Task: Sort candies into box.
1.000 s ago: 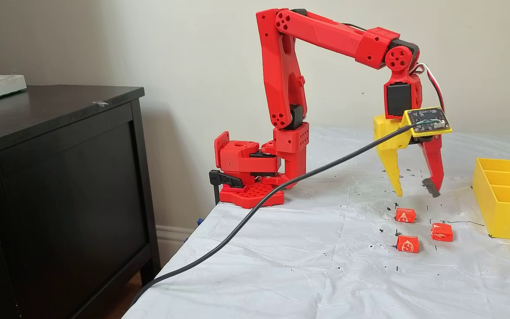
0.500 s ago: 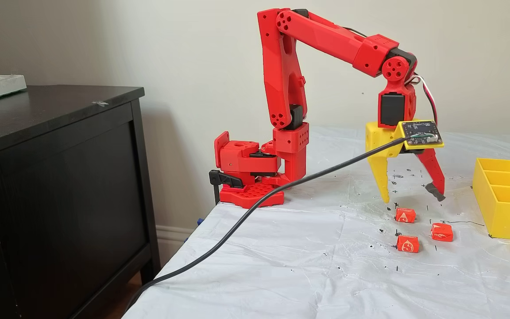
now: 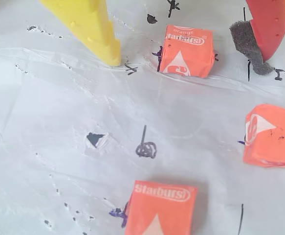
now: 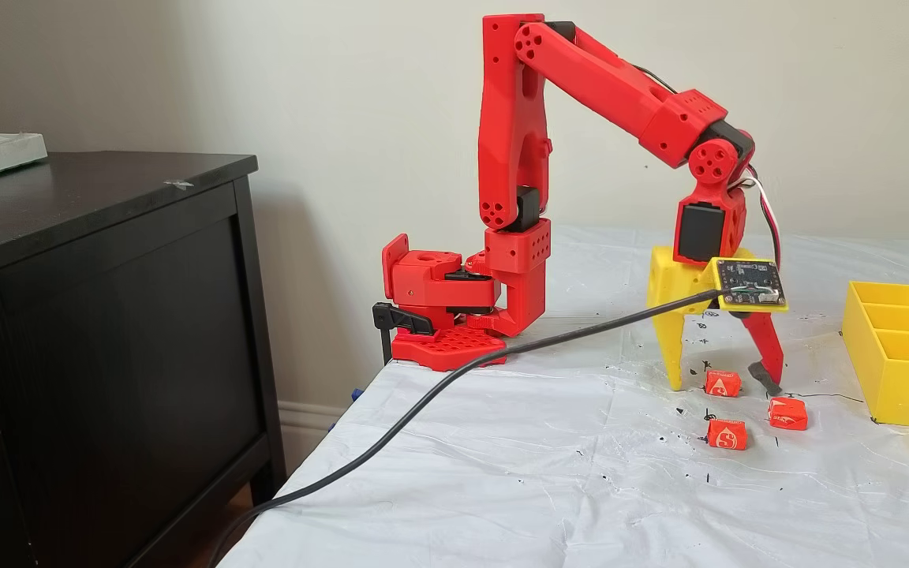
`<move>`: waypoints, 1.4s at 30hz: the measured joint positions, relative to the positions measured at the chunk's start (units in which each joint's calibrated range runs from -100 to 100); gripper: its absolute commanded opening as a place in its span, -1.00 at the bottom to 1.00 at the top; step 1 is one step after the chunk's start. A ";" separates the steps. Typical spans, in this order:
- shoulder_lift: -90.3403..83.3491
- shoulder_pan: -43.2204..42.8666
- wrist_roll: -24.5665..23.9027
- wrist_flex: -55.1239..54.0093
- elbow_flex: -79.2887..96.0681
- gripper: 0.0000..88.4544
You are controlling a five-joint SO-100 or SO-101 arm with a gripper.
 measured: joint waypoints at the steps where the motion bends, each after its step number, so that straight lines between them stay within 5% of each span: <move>1: 0.00 0.00 -0.05 -0.24 -0.26 -0.23; 18: 4.24 -1.30 -1.27 -1.18 -4.81 -0.50; 42: -0.42 -1.30 -0.83 1.02 0.09 -0.38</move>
